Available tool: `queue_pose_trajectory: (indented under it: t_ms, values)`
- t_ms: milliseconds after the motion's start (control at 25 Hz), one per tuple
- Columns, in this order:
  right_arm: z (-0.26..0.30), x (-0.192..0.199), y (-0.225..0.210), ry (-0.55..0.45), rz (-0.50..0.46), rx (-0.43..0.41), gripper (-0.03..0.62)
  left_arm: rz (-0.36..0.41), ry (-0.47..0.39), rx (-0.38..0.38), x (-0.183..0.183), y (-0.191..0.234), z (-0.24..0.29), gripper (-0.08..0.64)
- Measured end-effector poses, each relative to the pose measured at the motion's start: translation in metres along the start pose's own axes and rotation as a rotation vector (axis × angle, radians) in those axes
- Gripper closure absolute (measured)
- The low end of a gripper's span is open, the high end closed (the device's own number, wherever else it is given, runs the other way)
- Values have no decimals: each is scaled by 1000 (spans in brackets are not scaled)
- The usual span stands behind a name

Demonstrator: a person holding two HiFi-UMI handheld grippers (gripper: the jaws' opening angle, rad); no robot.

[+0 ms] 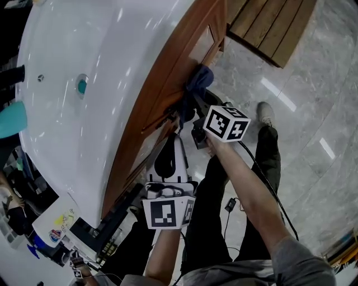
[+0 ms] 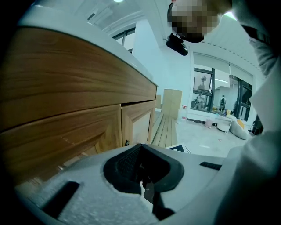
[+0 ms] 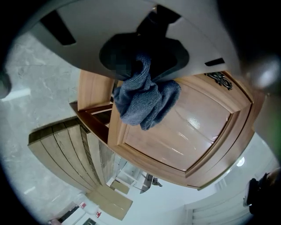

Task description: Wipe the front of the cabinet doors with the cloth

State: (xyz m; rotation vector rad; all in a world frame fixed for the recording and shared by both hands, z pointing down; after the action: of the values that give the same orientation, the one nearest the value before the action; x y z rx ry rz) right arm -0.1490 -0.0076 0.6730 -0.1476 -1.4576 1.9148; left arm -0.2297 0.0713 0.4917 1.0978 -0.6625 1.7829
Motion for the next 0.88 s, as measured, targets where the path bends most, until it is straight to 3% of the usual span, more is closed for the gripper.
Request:
queue_pose_trajectory:
  t_ms: [320, 560, 880]
  values:
    - [2, 1, -3, -23, -24, -17, 517, -7, 7, -5, 13, 4, 7, 552]
    - [0, 5, -14, -12, -8, 31, 517, -3, 7, 10, 10, -3, 11, 552]
    - [0, 7, -22, 17, -2, 32, 517, -8, 13, 9, 10, -4, 11, 552]
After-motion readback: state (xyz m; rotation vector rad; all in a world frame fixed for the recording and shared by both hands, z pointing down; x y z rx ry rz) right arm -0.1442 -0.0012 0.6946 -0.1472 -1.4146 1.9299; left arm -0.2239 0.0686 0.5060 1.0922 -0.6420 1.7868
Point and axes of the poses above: the fingertips, and each gripper's own axes: z forward along the fingers, y to its left, x out of its underside, the point moved 4 cm from there along -z, backward along the fingers, and after that the axes turned 3 degrees about z, right-handed, at the moved point
